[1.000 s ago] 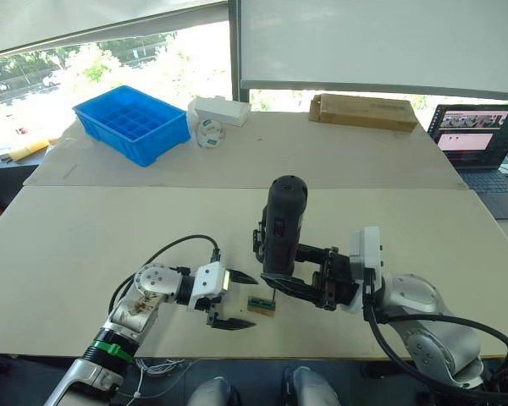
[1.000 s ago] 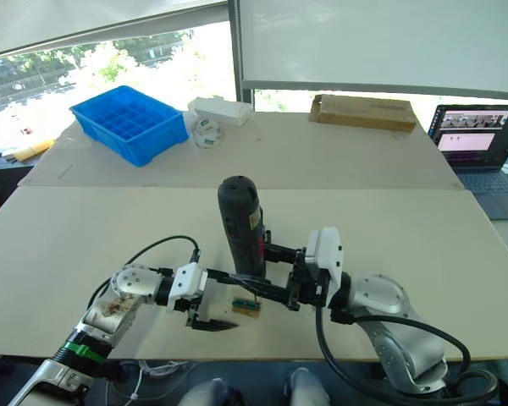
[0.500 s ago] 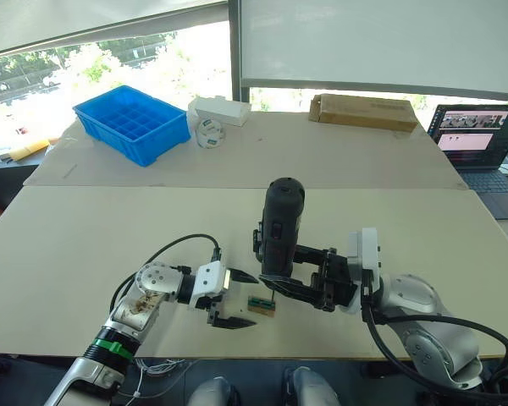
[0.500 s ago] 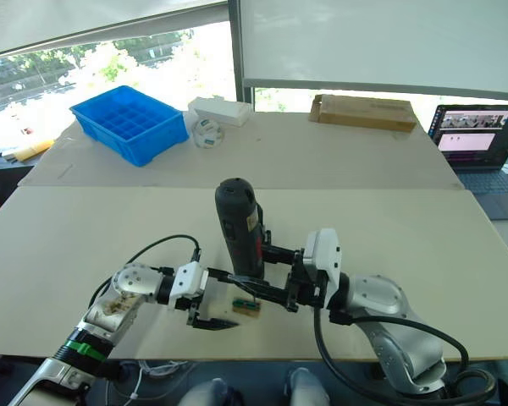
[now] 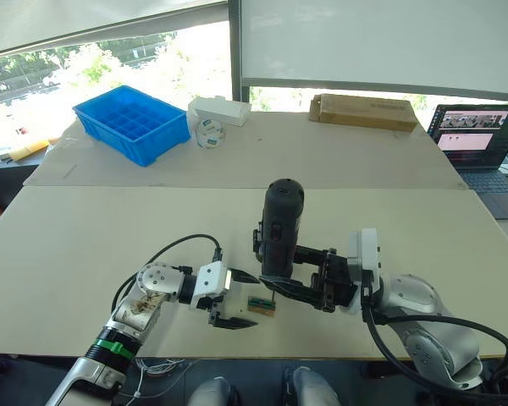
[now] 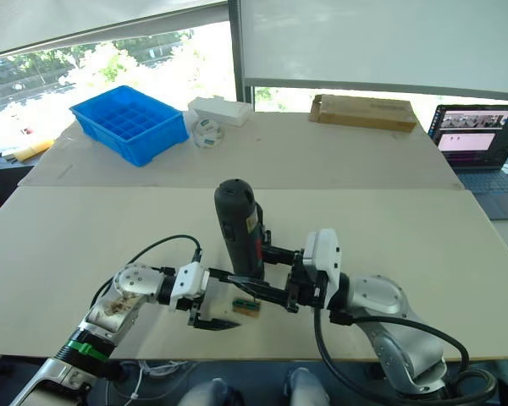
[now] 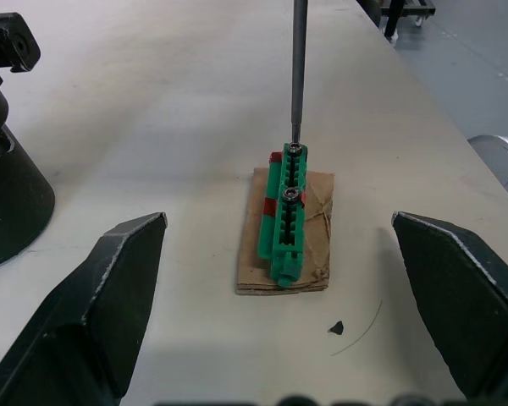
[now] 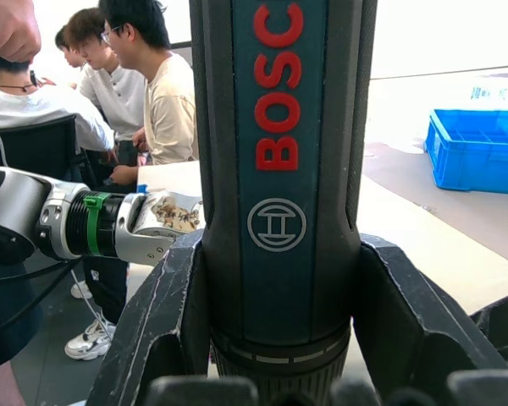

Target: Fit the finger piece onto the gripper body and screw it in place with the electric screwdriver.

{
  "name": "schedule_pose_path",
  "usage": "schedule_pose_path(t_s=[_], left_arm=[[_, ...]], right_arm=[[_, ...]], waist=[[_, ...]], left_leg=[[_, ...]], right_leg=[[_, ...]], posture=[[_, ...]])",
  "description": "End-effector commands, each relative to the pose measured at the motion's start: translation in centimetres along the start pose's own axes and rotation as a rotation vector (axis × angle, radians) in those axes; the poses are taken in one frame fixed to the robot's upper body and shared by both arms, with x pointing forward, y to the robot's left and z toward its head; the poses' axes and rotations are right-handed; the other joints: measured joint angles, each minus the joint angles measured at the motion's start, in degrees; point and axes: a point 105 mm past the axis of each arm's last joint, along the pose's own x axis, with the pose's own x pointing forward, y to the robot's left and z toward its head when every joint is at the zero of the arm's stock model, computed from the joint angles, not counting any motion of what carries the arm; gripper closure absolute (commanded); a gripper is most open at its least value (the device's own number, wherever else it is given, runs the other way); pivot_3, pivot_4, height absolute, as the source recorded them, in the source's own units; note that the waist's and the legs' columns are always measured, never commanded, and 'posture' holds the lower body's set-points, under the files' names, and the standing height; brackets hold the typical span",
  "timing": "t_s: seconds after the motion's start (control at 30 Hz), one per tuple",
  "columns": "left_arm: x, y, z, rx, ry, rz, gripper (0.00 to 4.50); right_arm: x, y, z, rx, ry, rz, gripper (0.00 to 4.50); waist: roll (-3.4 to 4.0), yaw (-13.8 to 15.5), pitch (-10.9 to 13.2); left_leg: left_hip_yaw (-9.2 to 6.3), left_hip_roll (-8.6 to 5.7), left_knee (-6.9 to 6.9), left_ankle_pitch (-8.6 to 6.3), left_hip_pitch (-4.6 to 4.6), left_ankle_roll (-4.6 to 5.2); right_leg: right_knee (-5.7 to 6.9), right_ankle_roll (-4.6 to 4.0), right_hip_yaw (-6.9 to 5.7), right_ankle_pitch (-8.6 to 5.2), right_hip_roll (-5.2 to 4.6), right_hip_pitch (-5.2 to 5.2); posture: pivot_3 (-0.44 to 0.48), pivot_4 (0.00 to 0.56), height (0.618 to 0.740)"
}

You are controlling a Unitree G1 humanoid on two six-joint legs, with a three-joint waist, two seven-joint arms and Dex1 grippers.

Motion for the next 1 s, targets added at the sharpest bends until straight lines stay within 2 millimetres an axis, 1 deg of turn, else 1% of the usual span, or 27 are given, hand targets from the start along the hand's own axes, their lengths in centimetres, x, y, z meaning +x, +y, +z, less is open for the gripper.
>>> schedule_pose_path(t_s=[0.03,0.6,1.0], left_arm=[[0.10,0.36,0.79,0.045,-0.014,-0.005,0.00],[0.62,0.36,0.98,0.044,-0.017,-0.016,0.00],[0.74,0.42,1.03,0.043,-0.016,-0.017,0.00]], right_arm=[[0.19,0.39,1.35,-0.057,-0.048,0.024,2.58],[-0.06,0.02,1.06,-0.047,-0.038,0.002,2.58],[0.14,0.06,0.72,-0.038,-0.034,0.007,2.58]], waist=[[0.00,0.00,0.00],[0.00,0.00,0.00],[0.00,0.00,0.00]], left_leg=[[0.00,0.00,0.00,0.00,0.00,0.00],[0.00,0.00,0.00,0.00,0.00,0.00],[0.00,0.00,0.00,0.00,0.00,0.00]], right_leg=[[0.00,0.00,0.00,0.00,0.00,0.00],[0.00,0.00,0.00,0.00,0.00,0.00],[0.00,0.00,0.00,0.00,0.00,0.00]], posture=[[0.000,0.150,0.738],[0.000,0.150,0.738],[0.000,0.150,0.738]])
